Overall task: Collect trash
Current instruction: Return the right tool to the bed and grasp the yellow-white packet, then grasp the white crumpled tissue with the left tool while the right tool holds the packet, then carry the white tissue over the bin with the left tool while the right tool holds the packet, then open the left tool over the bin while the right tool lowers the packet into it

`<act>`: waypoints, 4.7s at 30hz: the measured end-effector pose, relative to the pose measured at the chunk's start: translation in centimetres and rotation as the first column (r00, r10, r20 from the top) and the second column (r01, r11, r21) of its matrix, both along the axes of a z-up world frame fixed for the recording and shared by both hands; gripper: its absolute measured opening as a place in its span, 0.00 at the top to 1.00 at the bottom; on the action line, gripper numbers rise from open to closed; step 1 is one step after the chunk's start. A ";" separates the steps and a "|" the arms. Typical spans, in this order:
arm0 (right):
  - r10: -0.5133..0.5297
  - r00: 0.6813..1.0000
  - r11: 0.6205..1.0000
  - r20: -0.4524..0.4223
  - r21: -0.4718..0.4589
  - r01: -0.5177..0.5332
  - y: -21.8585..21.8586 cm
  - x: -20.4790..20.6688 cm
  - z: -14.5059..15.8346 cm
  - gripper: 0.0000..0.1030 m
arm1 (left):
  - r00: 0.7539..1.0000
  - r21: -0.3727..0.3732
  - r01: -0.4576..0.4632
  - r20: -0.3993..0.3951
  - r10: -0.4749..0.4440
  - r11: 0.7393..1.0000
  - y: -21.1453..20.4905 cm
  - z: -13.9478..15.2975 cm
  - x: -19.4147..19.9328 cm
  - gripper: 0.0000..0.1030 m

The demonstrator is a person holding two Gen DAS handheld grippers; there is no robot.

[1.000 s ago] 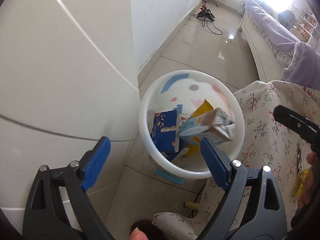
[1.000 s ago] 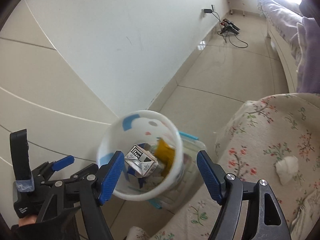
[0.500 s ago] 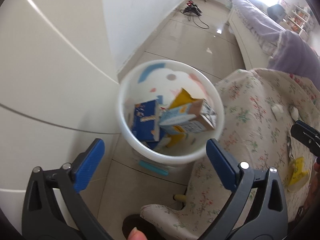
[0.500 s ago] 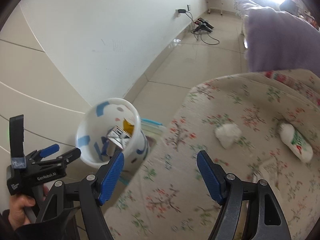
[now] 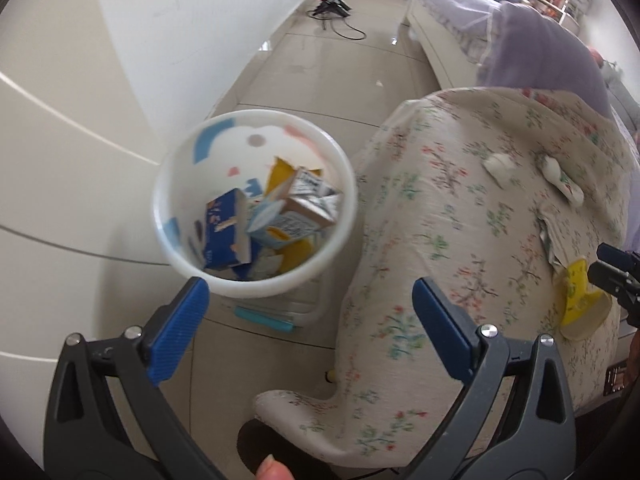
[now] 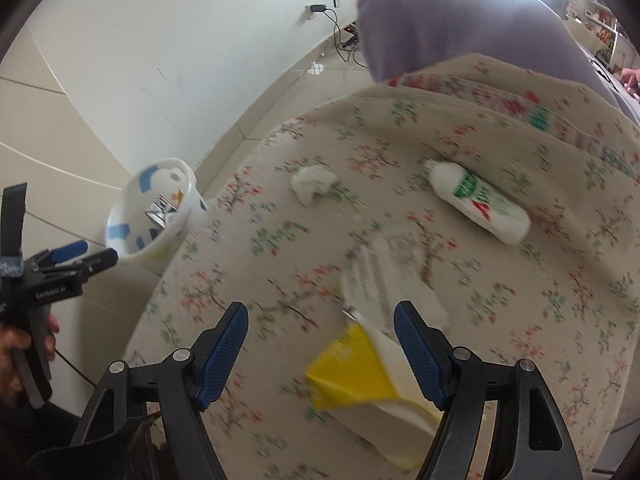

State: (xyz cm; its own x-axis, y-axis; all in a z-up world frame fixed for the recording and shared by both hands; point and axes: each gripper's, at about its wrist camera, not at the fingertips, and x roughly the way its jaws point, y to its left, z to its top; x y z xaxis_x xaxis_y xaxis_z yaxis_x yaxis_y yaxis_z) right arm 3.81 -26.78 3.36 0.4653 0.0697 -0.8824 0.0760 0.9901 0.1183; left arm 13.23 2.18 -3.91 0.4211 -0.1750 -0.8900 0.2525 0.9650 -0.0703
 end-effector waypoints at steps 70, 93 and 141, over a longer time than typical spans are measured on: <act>-0.293 0.956 0.950 -0.028 0.102 0.294 -15.7 -1.4 -1.4 0.77 | 0.989 -0.104 0.077 0.134 -0.063 0.992 -21.7 -3.4 6.6 0.74; -0.256 0.966 0.965 0.021 0.059 0.254 -9.2 0.1 -0.1 0.77 | 0.976 -0.094 0.154 0.172 -0.136 0.984 -15.0 0.9 2.3 0.79; 0.168 0.984 0.977 0.064 0.123 -0.174 16.5 12.4 -2.5 0.77 | 0.973 0.033 -0.222 0.076 0.219 0.975 9.5 -0.8 4.9 0.11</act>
